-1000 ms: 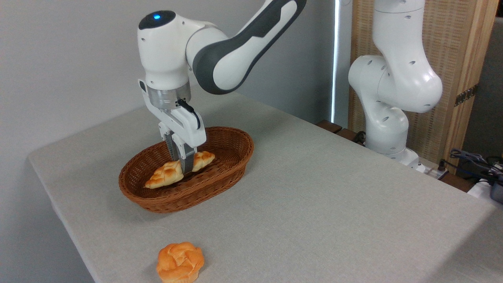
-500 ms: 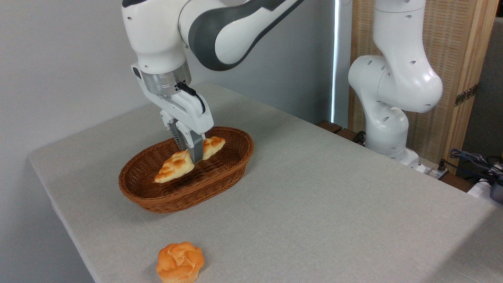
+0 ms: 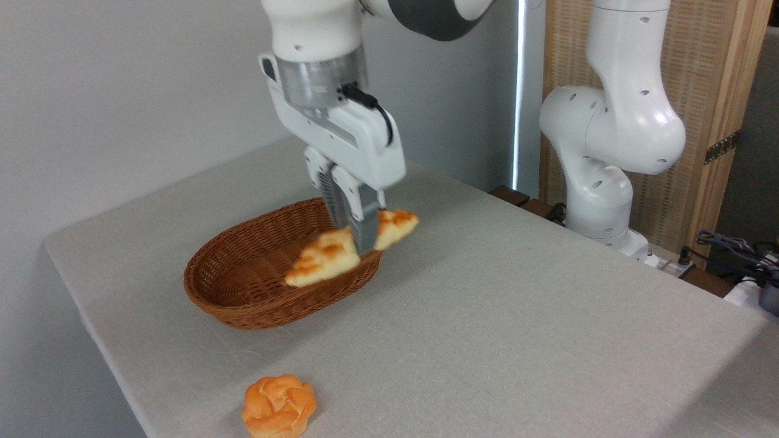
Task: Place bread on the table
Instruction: 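Lift the braided roll out of the basket and carry it beside the basket, then lower the braided roll onto the table and open the gripper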
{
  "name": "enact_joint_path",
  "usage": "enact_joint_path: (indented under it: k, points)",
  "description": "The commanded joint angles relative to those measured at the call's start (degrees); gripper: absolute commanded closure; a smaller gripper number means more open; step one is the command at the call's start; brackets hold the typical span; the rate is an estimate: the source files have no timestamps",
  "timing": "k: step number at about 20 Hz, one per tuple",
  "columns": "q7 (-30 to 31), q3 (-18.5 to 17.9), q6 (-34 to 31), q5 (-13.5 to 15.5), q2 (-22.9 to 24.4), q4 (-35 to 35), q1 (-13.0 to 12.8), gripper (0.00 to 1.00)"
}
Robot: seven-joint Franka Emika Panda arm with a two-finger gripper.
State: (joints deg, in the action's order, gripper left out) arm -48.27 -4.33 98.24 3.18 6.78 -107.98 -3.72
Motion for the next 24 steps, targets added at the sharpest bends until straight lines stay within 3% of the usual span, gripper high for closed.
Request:
enact_joint_path:
  k: [1,3,7,10,14,24]
  points:
    - [-0.3,0.0,6.2,-2.9,0.1,-6.4,-0.8,0.72]
    - [-0.2,0.0,8.4,-2.9,-0.1,-8.2,-0.8,0.69]
    - [-0.5,-0.1,9.7,-3.1,-0.7,-8.7,-0.8,0.51]
    - [-0.4,-0.1,9.7,-4.8,-0.8,-9.3,-0.8,0.38]
    - [-0.4,-0.1,9.7,-7.6,-1.3,-9.6,-0.8,0.3]
    - [0.1,-0.2,9.6,-9.8,-1.4,-9.5,-0.7,0.0]
